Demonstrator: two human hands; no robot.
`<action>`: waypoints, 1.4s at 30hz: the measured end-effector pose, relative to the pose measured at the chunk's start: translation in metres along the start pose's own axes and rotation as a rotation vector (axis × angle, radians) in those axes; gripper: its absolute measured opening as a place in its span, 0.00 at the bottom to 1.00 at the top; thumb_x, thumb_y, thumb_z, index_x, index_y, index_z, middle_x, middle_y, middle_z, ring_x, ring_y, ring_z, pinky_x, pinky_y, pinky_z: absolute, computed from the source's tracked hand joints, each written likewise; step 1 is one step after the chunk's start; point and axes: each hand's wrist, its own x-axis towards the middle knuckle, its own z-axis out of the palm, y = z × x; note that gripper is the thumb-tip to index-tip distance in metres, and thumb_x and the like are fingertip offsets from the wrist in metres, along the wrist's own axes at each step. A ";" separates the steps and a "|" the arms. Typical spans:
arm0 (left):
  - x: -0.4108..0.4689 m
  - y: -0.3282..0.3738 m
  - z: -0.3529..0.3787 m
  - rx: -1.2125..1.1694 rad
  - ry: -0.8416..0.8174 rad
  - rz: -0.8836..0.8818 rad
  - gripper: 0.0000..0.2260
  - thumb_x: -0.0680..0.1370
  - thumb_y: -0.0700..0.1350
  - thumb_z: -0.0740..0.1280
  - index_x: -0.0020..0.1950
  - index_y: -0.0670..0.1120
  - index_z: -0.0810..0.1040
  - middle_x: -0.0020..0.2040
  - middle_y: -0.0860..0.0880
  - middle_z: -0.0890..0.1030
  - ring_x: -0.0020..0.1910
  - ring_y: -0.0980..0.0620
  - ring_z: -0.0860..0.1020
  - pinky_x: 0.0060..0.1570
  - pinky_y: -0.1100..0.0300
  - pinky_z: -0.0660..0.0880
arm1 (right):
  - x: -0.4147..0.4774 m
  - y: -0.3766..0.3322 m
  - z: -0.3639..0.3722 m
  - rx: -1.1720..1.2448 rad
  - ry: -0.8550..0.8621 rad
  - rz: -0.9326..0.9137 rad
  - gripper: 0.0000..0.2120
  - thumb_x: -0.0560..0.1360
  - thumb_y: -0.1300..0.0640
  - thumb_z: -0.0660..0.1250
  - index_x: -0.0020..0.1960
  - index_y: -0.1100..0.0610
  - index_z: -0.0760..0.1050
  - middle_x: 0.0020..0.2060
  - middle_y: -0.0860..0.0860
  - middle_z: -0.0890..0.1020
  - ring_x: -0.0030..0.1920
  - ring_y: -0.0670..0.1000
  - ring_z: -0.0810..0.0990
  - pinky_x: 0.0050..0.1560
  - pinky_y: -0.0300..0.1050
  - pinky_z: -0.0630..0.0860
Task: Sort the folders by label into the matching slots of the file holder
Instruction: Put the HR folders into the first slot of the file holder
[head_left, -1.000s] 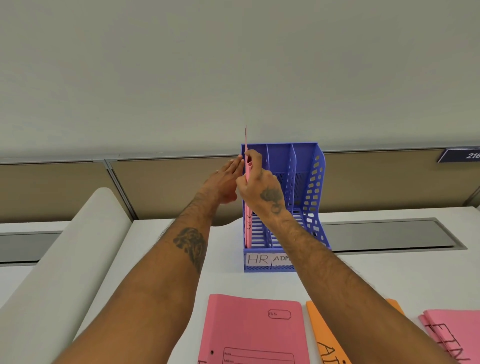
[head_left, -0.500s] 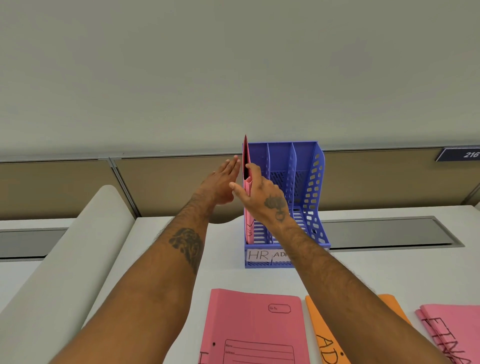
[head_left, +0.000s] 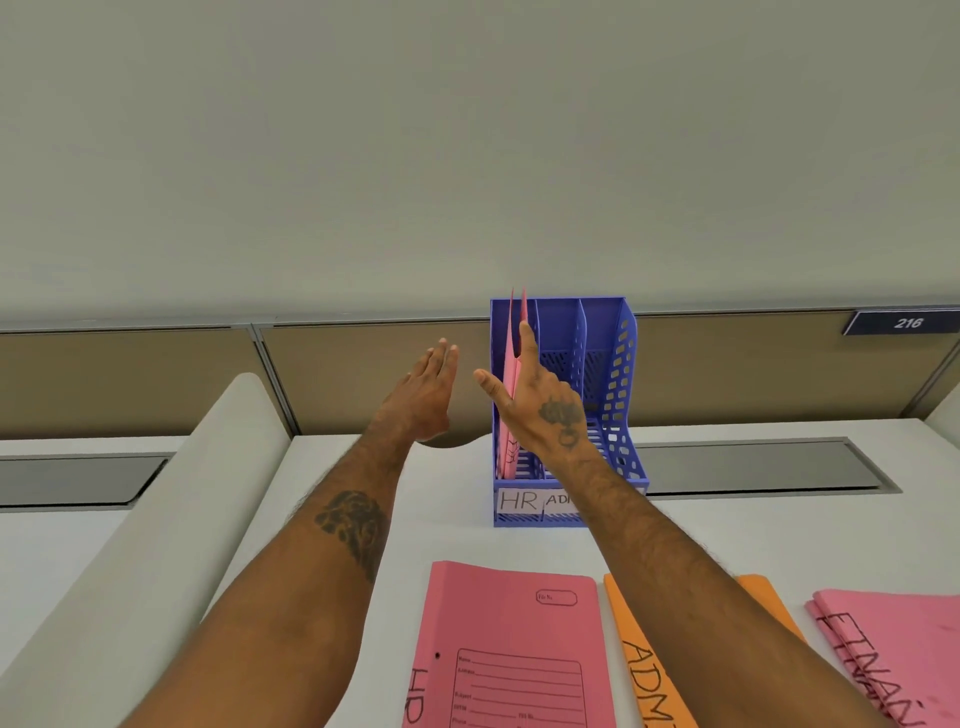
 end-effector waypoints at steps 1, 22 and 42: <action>-0.007 0.000 0.001 -0.002 -0.006 -0.008 0.48 0.76 0.39 0.70 0.79 0.44 0.34 0.80 0.45 0.35 0.79 0.46 0.39 0.77 0.44 0.53 | -0.003 0.000 -0.003 -0.007 -0.004 0.010 0.47 0.70 0.25 0.41 0.80 0.51 0.39 0.49 0.58 0.82 0.41 0.54 0.82 0.39 0.48 0.79; -0.163 0.039 0.064 -0.106 0.005 -0.036 0.40 0.78 0.52 0.69 0.81 0.48 0.45 0.81 0.46 0.43 0.80 0.45 0.46 0.75 0.48 0.56 | -0.141 0.019 -0.033 -0.217 -0.135 0.064 0.43 0.74 0.29 0.44 0.80 0.54 0.44 0.50 0.58 0.81 0.43 0.56 0.81 0.40 0.51 0.78; -0.304 0.052 0.191 -0.256 -0.408 -0.221 0.42 0.77 0.55 0.68 0.81 0.46 0.45 0.81 0.43 0.45 0.79 0.43 0.48 0.74 0.40 0.59 | -0.340 0.056 0.033 -0.247 -0.908 0.350 0.42 0.77 0.30 0.49 0.80 0.53 0.39 0.79 0.60 0.42 0.78 0.64 0.45 0.73 0.65 0.57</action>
